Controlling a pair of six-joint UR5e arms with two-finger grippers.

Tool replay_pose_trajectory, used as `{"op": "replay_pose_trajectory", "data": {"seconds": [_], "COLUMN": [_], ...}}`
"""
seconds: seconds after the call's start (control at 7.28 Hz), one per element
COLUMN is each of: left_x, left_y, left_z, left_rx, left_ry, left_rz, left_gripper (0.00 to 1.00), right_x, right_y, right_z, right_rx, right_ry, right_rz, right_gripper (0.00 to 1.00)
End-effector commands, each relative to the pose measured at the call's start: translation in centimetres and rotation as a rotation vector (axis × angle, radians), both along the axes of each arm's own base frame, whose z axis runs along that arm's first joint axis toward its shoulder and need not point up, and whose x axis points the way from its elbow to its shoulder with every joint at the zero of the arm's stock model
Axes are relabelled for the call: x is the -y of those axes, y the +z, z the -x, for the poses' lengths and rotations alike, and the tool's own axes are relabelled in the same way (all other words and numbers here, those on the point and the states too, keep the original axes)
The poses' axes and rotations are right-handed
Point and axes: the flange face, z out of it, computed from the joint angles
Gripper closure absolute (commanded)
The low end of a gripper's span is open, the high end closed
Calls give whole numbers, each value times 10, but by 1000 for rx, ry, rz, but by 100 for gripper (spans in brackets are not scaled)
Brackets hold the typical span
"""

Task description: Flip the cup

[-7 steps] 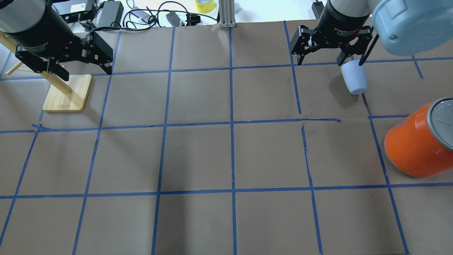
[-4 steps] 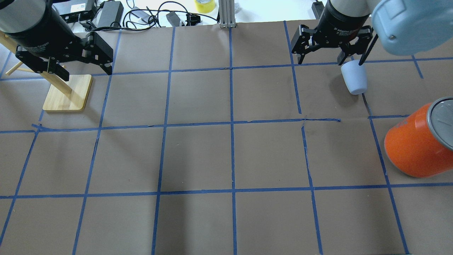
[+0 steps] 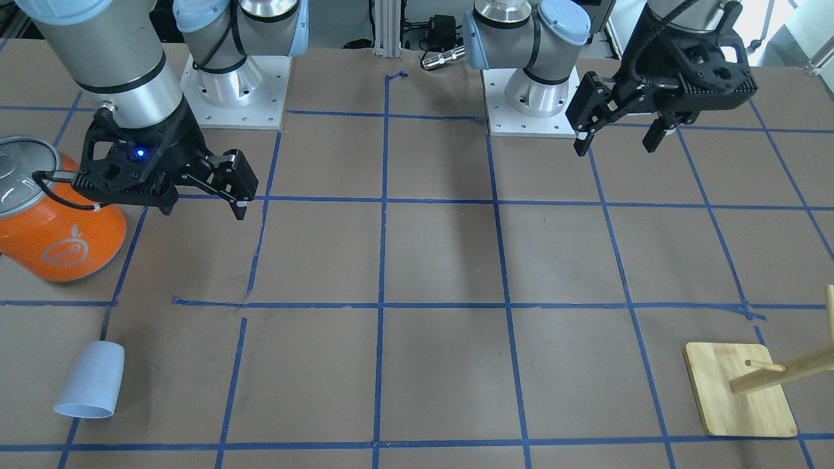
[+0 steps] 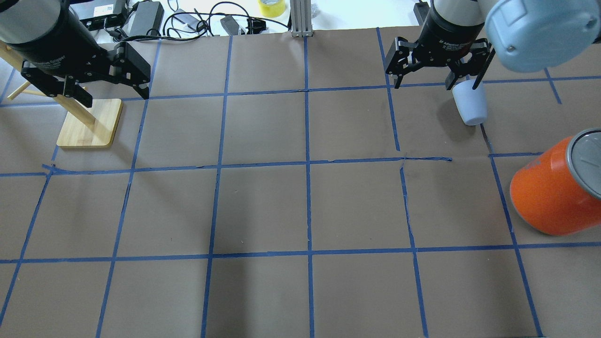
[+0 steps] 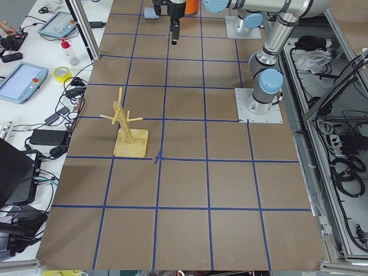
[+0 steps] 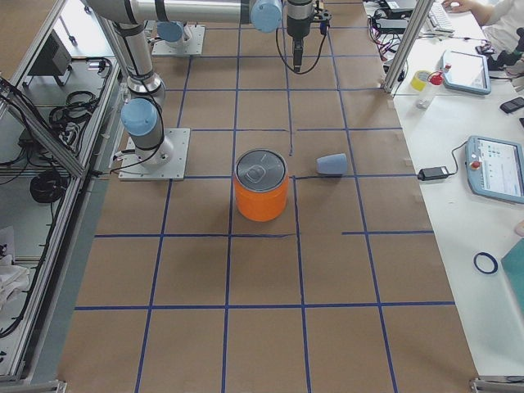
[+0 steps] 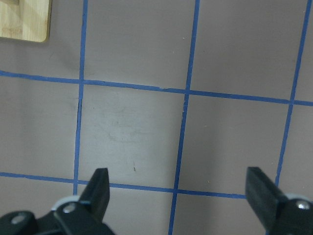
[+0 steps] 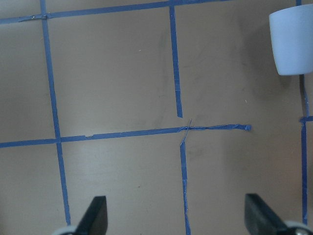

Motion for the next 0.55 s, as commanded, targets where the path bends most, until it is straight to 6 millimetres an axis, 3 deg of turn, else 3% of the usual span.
{"op": "replay_pose_trajectory", "data": {"seconds": [0.0,0.41], "left_x": [0,-1], "left_y": [0,1], "left_z": [-1,-1], "left_rx": [2,2], "left_ry": [1,1], "left_rz": [0,1], "left_gripper": [0,0], "right_x": [2,2], "right_y": [-5,-6], "right_z": [1,3], "right_rx": [-1,-18], "right_ry": [-1,-2], "right_rz": [-11,-14], "right_gripper": [0,0]}}
